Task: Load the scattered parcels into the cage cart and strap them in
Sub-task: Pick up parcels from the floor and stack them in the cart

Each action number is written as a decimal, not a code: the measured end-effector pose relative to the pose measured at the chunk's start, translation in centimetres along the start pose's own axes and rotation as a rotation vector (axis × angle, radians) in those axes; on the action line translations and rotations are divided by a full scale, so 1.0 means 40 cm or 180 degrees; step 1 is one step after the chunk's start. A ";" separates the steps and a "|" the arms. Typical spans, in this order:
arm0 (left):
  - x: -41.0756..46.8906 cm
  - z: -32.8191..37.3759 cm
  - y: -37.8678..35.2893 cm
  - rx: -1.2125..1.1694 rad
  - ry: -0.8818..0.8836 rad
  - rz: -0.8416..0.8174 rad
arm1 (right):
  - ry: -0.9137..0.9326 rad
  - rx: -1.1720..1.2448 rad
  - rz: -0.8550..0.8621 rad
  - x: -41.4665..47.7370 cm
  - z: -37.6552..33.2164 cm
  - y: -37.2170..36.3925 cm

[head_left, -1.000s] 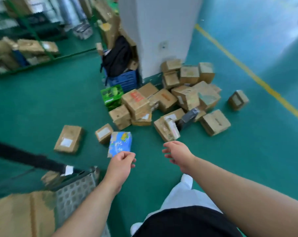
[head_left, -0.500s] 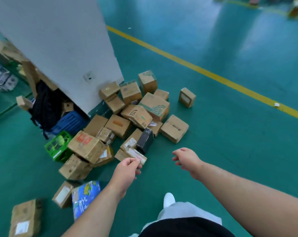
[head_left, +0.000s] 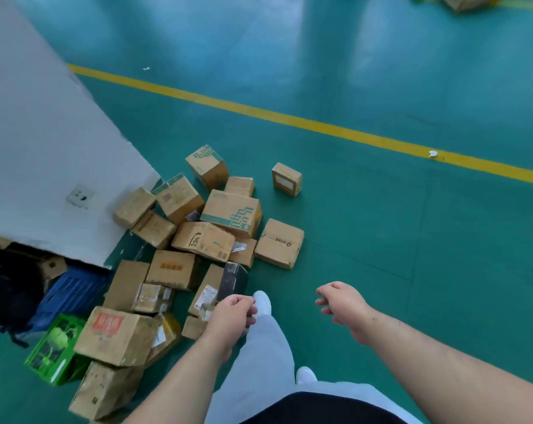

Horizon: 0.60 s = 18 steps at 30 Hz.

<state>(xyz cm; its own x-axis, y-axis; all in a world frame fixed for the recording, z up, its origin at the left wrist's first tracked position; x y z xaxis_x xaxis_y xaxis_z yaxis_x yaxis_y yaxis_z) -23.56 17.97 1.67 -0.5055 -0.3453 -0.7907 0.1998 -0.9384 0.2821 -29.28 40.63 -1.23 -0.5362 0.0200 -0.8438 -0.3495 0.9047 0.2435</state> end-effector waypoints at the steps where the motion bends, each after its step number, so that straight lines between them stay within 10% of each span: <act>1: 0.035 0.037 -0.003 0.0036 -0.0027 -0.0068 | -0.0035 0.0066 0.0087 0.020 -0.021 0.013; 18: 0.518 0.495 0.227 -0.0165 0.0075 -0.0344 | 0.0067 -0.0718 0.0093 0.230 -0.530 -0.072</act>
<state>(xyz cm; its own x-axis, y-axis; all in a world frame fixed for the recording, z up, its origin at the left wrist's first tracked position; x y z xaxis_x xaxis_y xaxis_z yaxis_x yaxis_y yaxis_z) -48.83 1.99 -1.42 -0.5066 -0.2412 -0.8277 0.1886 -0.9678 0.1666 -49.50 29.17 0.44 -0.5637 0.0338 -0.8253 -0.4952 0.7858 0.3705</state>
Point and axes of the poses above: each hand's wrist, its own x-axis towards the middle knuckle, its own y-axis out of the back of the hand, z = x × y, the point moved 1 cm from there along x, towards the middle knuckle, and after that the axes turned 5 degrees about -x, right-handed, at the moved point
